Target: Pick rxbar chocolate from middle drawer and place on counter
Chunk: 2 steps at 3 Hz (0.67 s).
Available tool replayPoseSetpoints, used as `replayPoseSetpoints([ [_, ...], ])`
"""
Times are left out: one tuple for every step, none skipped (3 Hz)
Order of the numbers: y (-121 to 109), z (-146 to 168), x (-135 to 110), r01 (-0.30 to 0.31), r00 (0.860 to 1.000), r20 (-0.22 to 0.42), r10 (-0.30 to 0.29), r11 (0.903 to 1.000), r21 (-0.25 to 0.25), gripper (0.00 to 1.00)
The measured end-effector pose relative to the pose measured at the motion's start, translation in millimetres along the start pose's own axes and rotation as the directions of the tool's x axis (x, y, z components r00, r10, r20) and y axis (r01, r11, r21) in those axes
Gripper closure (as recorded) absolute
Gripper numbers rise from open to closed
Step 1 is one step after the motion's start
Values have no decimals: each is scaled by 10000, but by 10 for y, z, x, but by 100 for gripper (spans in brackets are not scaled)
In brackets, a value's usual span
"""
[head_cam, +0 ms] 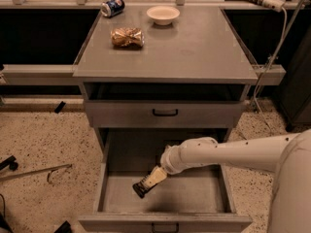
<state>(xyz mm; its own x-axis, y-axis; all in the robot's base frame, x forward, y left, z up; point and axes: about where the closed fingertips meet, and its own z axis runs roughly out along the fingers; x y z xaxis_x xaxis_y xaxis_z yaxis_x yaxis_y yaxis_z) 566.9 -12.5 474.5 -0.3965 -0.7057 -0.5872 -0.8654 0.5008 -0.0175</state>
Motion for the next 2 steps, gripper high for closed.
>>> replayPoseSetpoints([
  [0,0,0,0,10000,0,0,10000,-1,0],
  [78,260,121,-154,9994,-317,141,9989,-434,0],
])
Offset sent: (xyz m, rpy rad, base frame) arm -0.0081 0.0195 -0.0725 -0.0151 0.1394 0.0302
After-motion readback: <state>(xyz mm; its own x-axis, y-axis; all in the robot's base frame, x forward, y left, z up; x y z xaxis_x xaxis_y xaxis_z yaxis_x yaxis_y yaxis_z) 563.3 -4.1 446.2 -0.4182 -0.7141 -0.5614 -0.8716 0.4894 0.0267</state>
